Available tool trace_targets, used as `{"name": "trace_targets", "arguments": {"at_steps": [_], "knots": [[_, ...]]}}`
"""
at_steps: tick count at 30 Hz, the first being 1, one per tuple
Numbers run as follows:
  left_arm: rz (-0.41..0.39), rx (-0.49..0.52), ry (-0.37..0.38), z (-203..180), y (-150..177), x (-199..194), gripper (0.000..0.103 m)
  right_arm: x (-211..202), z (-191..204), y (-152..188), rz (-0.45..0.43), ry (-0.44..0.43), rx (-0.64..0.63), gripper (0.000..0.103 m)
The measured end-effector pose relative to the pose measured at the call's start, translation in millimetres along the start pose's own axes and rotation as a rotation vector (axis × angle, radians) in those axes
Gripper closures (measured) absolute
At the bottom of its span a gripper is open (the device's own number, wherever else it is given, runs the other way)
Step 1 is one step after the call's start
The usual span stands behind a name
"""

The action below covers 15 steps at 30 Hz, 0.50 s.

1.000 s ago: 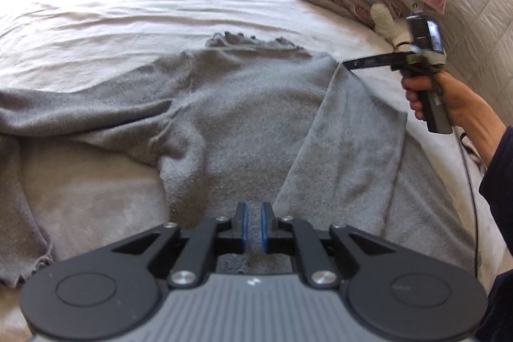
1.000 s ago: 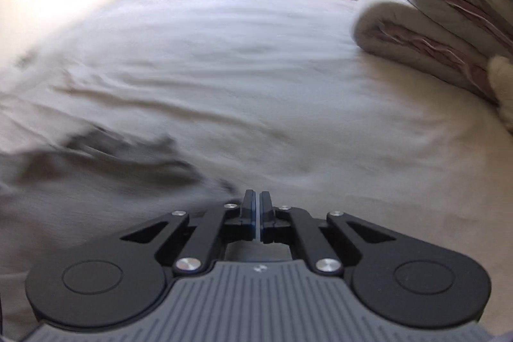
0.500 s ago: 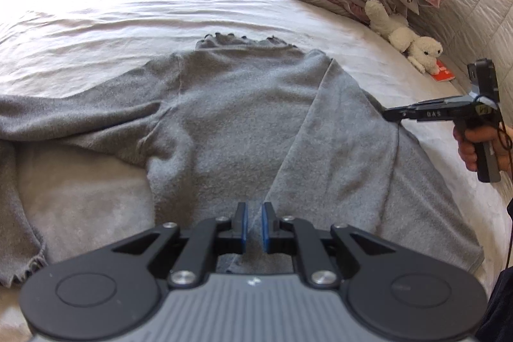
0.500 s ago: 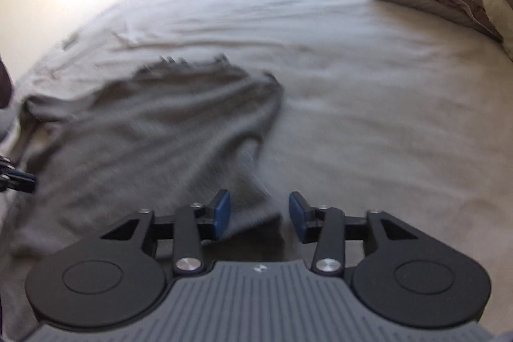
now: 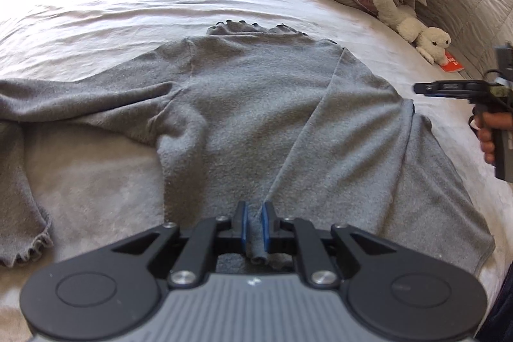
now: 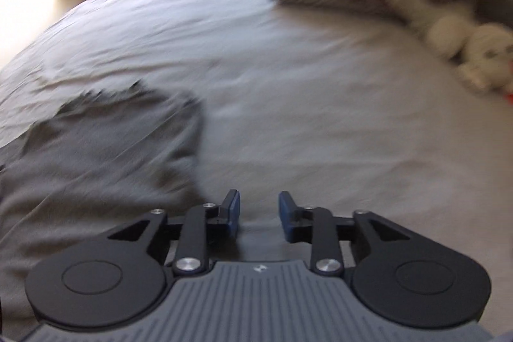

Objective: Fold clothes

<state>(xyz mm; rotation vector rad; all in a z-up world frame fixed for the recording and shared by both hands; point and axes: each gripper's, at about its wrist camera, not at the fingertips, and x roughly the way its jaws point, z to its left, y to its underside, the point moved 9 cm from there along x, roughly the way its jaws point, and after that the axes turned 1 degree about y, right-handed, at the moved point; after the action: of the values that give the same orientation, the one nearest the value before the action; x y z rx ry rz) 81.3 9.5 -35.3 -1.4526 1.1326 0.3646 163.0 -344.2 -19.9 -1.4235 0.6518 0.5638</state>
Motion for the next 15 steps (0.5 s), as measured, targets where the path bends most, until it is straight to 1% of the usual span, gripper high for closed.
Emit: {"name": "trace_targets", "arguments": {"at_steps": [1, 2, 3, 4, 8, 10, 13, 15], "knots": [[-0.003, -0.010, 0.008, 1, 0, -4, 0.091, -10, -2, 1, -0.010, -0.006, 0.016, 0.067], [-0.006, -0.019, 0.017, 1, 1, -7, 0.089, -21, 1, 5, -0.001, -0.053, 0.026, 0.057], [-0.013, -0.021, 0.025, 0, 1, -12, 0.088, -31, 5, 12, 0.015, -0.095, 0.028, 0.051], [-0.020, -0.022, 0.030, -1, 2, -16, 0.087, -40, 8, 22, 0.032, -0.107, 0.027, 0.042], [-0.033, -0.024, 0.028, 1, 7, -30, 0.080, -68, 13, 84, 0.145, -0.100, 0.053, 0.041], [-0.032, -0.042, 0.017, 5, 11, -35, 0.079, -85, 13, 115, 0.187, -0.090, 0.067, 0.041], [-0.019, -0.091, 0.005, 13, 18, -41, 0.079, -114, 9, 140, 0.186, -0.073, 0.107, 0.041], [-0.002, -0.135, 0.006, 19, 27, -47, 0.079, -130, 9, 155, 0.191, -0.083, 0.139, 0.042]]}}
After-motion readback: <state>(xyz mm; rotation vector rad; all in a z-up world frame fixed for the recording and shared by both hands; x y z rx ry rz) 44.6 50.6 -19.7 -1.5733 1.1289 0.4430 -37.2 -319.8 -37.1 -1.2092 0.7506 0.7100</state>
